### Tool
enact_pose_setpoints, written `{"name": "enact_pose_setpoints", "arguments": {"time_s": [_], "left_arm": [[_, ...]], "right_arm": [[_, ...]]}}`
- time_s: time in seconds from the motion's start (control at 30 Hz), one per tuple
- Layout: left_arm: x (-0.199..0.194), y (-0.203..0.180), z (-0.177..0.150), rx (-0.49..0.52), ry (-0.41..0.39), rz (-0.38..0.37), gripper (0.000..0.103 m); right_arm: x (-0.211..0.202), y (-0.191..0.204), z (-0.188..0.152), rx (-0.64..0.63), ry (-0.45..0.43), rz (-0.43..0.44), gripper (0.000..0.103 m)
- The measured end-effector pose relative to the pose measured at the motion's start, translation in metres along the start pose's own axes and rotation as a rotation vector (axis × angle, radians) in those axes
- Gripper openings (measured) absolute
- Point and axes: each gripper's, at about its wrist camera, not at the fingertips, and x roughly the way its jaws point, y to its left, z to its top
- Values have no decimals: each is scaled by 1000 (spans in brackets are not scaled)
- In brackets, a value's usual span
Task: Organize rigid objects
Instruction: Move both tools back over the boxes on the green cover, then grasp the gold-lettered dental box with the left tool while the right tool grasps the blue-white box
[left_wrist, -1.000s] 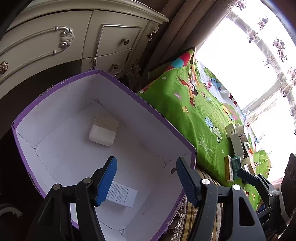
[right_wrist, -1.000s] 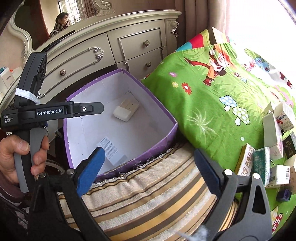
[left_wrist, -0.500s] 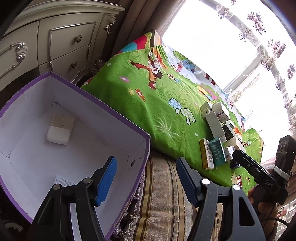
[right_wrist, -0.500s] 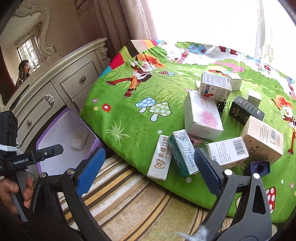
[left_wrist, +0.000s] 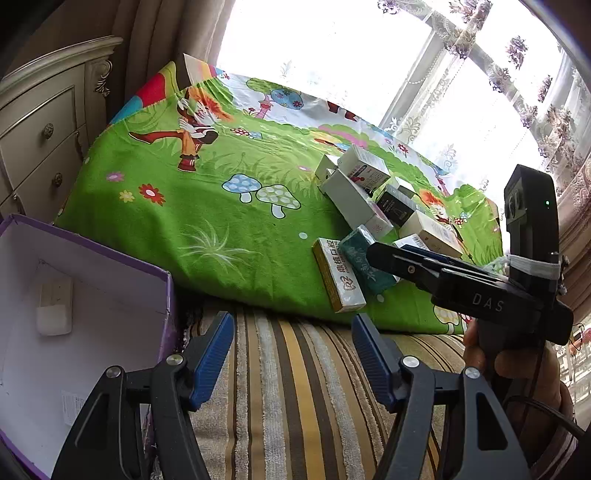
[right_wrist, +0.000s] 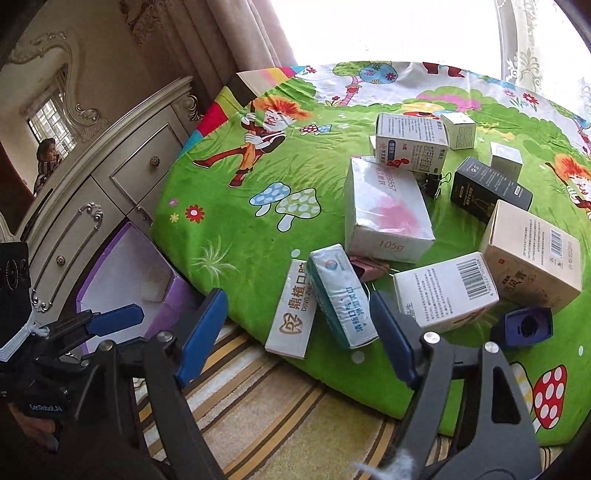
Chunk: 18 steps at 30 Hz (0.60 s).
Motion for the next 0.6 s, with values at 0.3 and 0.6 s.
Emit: {"name": "enact_pose_setpoints", "arguments": {"time_s": [0.3, 0.6], "left_arm": [[15, -11, -1, 40, 40, -28, 67], [30, -26, -1, 84, 75, -47, 67]], "right_arm": [[14, 2, 5, -45, 40, -64, 73], [29, 6, 6, -112, 89, -149, 56]]}}
